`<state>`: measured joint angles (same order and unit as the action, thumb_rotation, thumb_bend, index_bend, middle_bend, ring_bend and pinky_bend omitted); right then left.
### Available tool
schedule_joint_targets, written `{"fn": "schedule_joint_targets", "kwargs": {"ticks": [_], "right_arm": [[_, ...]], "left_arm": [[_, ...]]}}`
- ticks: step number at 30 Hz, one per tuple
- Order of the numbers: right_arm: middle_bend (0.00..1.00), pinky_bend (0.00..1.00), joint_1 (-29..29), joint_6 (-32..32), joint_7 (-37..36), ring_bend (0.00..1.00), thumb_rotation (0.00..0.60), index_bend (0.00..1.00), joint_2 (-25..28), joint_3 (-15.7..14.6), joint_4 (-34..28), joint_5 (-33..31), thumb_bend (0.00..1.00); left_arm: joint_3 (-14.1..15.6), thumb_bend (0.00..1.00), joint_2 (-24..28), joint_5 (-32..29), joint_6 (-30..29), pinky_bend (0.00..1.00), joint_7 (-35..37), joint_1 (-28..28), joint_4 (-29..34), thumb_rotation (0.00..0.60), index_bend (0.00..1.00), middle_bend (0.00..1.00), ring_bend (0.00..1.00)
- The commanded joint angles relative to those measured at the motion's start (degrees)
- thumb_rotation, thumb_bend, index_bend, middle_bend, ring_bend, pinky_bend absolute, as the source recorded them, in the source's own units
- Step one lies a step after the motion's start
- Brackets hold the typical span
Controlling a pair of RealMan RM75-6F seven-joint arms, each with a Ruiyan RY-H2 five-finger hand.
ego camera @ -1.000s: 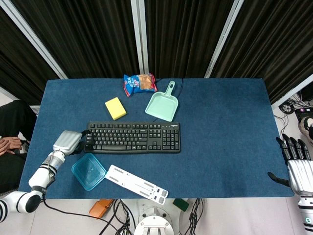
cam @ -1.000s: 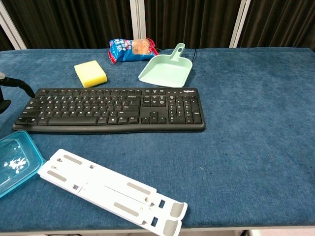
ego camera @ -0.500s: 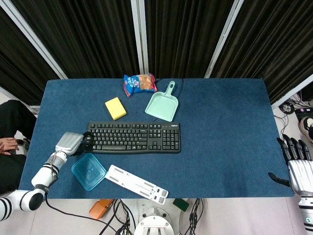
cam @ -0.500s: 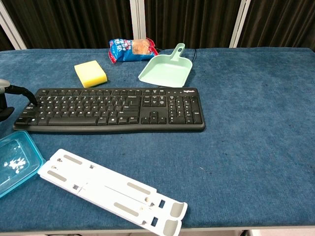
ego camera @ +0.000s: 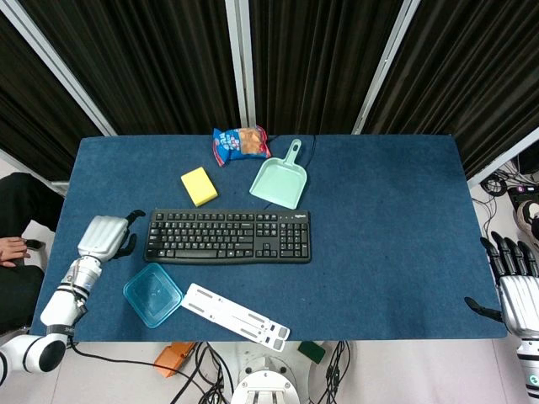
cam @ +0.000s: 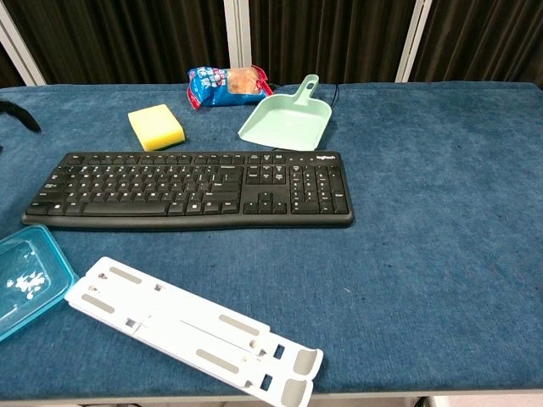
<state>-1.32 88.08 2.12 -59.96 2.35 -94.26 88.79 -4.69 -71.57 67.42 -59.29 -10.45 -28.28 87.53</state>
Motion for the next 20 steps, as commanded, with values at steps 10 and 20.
{"fn": "schedule_joint_targets", "kwargs": {"ticks": [10,20], "right_arm": [[0.0,0.0,-0.22,-0.15,-1.46,0.0,0.6,0.0,0.08,0.23,1.02,0.02,0.12],[0.0,0.0,-0.72,-0.3,-0.71,0.0,0.6,0.0,0.14,0.29,0.58,0.73,0.12]], "left_arm": [[2.86,0.11,2.99,8.51,-22.12,0.03,4.45,14.54,1.24,0.6,0.14,0.17,0.13],[6.5,0.1,4.5,12.94,-31.78,0.03,2.76,22.81,4.61,0.6,0.14,0.16,0.12]]}}
